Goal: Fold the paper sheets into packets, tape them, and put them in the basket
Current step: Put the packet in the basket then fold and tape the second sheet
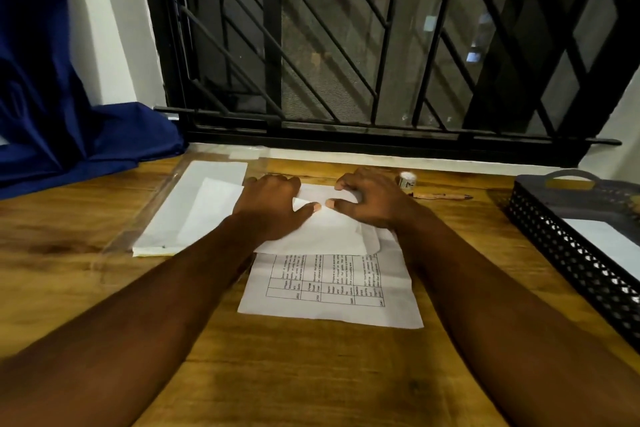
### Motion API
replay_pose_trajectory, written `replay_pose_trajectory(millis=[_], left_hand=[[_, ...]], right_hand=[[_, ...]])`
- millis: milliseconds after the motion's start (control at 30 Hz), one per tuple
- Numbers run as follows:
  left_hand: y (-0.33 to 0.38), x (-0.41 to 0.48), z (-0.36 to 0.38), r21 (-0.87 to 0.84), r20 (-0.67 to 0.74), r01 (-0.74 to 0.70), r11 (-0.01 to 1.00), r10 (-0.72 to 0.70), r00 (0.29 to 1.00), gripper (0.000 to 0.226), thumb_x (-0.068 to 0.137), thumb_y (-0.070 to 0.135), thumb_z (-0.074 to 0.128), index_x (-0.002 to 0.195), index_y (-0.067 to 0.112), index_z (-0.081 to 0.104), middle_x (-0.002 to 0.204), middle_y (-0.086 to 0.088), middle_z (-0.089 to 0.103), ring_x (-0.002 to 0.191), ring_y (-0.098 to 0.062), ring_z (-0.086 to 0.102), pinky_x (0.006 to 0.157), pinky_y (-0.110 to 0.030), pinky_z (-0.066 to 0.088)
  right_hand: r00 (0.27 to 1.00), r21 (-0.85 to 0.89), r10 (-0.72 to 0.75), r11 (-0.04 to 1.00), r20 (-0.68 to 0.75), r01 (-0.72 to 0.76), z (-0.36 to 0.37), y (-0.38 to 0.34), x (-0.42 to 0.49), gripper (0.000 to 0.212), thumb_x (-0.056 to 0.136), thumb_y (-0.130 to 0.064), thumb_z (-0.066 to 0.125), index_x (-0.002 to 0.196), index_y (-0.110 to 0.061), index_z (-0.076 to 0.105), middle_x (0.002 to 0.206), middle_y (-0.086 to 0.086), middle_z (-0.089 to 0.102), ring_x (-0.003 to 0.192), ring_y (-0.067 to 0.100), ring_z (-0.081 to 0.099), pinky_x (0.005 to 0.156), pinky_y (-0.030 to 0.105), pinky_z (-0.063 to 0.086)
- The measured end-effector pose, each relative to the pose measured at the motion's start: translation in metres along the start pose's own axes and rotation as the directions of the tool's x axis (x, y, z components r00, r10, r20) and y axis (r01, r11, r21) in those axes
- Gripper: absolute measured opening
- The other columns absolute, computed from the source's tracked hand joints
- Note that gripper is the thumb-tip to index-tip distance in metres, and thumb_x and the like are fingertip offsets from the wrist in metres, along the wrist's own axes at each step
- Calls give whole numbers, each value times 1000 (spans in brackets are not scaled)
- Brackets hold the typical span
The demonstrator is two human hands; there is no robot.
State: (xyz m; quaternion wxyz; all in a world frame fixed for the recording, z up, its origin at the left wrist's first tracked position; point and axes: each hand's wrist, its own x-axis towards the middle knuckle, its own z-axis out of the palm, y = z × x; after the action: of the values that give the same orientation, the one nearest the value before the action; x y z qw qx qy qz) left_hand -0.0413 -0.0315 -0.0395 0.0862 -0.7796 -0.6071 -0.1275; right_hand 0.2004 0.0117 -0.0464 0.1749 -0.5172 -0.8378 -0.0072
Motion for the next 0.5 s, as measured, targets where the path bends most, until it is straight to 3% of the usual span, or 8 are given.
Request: replay_pose_trajectory(millis=[267,367,500], left_hand=[[-3,-1,1,9,-18,4,1000,-4,1000,62,92,77,42,124,28,66,128,1,68,122,-23,57,104,-43,43],[-2,-1,-1,2,-21,10,1000,-10,1000,63,93,76,42,126,28,65,131,0,67,124,-23,56,106,-43,42],[-2,-1,-2,-4,-3,20,1000,-20,1000,69,92,78,40,132,27,63,140,-1,63,130,-24,53,111,-43,39]], right_hand=[[985,79,123,988,118,-133,-11,-15,9,60,85,-74,69,114,-22,62,115,-2,57,107,19,50,83,34,41],[985,133,148,978,86,-158,-13,-16,8,54,79,-73,76,99,-27,57,101,-5,60,95,18,53,72,33,41],[988,235,147,960,41,-153,-17,-22,8,37,84,-54,82,92,-26,60,90,-4,64,88,18,60,72,36,47]])
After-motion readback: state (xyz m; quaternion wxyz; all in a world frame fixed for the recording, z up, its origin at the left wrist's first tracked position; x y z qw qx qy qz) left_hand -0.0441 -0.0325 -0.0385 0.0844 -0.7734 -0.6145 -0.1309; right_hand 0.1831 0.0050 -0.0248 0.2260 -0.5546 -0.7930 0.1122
